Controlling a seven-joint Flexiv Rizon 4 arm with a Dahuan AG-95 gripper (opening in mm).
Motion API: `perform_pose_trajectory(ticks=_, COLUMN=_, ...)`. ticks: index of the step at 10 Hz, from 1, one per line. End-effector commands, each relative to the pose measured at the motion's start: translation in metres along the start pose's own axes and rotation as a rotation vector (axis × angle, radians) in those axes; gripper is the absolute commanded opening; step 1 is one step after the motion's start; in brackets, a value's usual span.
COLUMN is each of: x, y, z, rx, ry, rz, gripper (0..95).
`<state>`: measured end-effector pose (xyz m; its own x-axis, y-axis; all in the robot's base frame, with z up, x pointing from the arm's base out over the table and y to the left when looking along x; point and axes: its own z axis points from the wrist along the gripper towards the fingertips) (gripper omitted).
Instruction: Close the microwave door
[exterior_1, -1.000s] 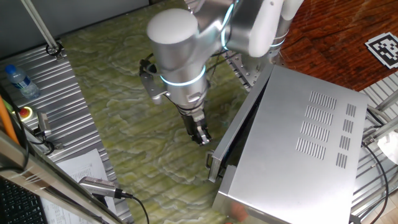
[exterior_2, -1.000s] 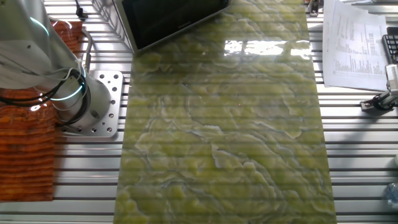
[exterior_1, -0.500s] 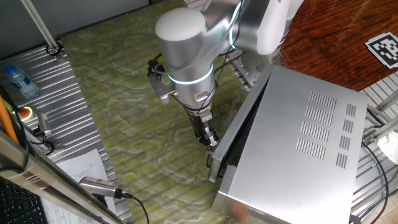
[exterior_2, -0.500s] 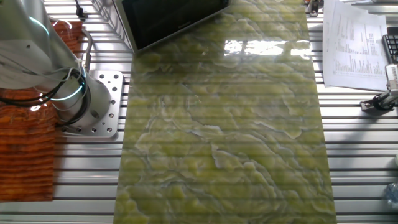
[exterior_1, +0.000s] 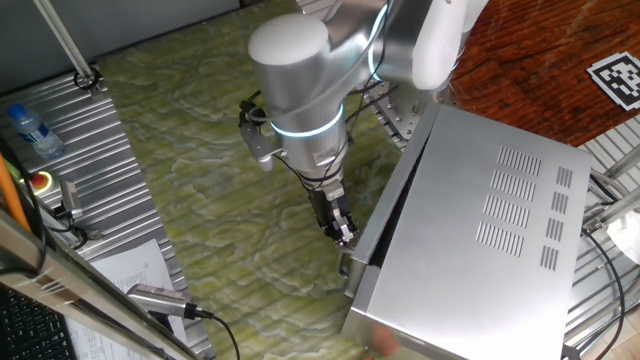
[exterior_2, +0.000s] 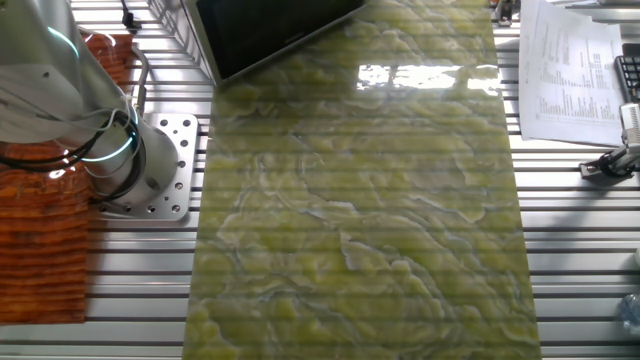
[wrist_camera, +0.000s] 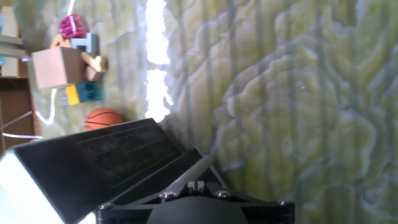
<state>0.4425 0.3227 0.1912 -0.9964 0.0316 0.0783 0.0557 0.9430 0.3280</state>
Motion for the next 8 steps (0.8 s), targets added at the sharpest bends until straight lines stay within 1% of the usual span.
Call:
perform_pose_trajectory(ticks=1, x=-0.0015, y=0.0046, z=0.0009, rx=0.009, ry=0.012, rz=0.005, gripper=0.0)
perform_pose_trajectory(ticks=3, x=-0.0006, y=0.0052, z=0.0007, rx=0.012, ry=0.026, rz=-0.010, gripper=0.0)
perform_pose_trajectory(ticks=6, x=-0.0013, y=0.0120, z=0.0029, rx=0.005, ry=0.032, rz=0.014, gripper=0.0)
perform_pose_trajectory(ticks=8, x=-0.0013, y=0.0124, z=0.0036, rx=0.005, ry=0.043, rz=0.012, gripper=0.0)
